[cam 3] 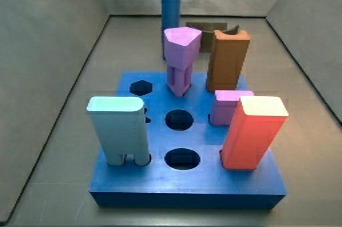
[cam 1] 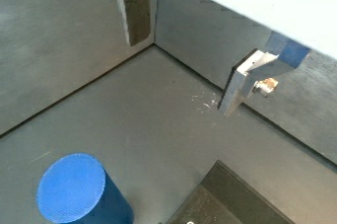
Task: Pick up the round object. Move up. Move to above the board. Insert the round object.
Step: Pick up the round object.
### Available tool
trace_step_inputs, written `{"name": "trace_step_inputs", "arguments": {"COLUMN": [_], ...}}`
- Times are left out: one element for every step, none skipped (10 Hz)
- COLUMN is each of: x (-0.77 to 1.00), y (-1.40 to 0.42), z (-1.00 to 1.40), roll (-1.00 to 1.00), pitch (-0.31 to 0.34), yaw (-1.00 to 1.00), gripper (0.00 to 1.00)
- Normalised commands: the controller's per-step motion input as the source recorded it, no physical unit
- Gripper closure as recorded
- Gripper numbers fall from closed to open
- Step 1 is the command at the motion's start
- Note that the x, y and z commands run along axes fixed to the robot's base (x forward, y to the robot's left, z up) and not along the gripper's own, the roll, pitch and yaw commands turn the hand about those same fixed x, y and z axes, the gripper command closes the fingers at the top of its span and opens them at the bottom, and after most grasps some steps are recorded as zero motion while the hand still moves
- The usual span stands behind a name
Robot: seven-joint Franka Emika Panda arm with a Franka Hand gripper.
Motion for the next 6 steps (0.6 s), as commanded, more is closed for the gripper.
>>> {"name": "trace_step_inputs", "arguments": {"x": [0.00,0.03,0.00,0.06,0.20,0.30], "y": [-0.62,-0.75,-0.87,-0.85,-0.70,-0.49], "z": [0.00,-0.05,-0.14,-0.24,-0.42,-0.53], "roll": [0.05,0.00,0.01,0.00,0.00,-0.05], "pitch": [0.000,0.000,-0.023,-0.007,0.000,0.003], "yaw": [-0.05,-0.04,0.00,0.00,-0.06,-0.13], "gripper": [0.00,0.00,0.00,0.00,0.00,0.00]}}
